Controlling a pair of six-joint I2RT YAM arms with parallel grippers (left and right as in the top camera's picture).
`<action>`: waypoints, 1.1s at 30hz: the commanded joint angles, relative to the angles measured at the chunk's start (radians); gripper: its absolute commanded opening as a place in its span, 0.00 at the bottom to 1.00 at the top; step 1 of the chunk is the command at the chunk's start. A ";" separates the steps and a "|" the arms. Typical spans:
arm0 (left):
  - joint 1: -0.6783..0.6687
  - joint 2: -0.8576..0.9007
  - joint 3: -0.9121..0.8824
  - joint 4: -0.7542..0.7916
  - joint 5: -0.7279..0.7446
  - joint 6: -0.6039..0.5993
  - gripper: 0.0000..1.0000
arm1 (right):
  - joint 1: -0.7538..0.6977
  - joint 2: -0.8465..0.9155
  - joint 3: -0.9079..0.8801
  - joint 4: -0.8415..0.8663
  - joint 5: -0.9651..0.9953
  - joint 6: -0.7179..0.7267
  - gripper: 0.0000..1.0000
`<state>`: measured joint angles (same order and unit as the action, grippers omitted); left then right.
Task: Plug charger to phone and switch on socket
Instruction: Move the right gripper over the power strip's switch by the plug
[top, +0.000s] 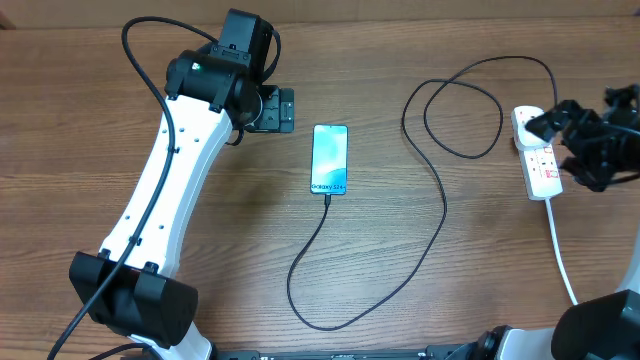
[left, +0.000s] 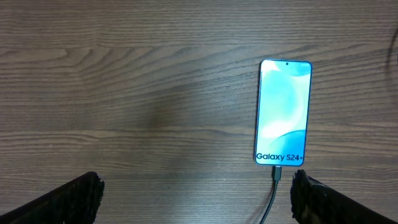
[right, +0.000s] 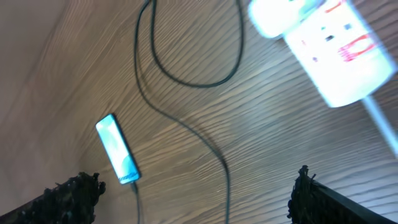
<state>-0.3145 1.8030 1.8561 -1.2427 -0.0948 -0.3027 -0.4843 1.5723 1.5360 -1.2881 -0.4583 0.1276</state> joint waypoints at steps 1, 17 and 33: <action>0.000 0.002 0.009 -0.002 -0.013 0.019 1.00 | -0.056 -0.019 0.023 0.000 -0.014 -0.083 1.00; 0.000 0.002 0.009 -0.002 -0.013 0.019 1.00 | -0.095 0.131 0.023 0.160 -0.015 -0.103 1.00; 0.000 0.002 0.009 -0.002 -0.013 0.019 1.00 | -0.094 0.330 0.021 0.351 0.042 -0.103 1.00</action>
<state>-0.3145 1.8030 1.8561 -1.2427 -0.0948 -0.3027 -0.5762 1.8740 1.5360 -0.9508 -0.4423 0.0296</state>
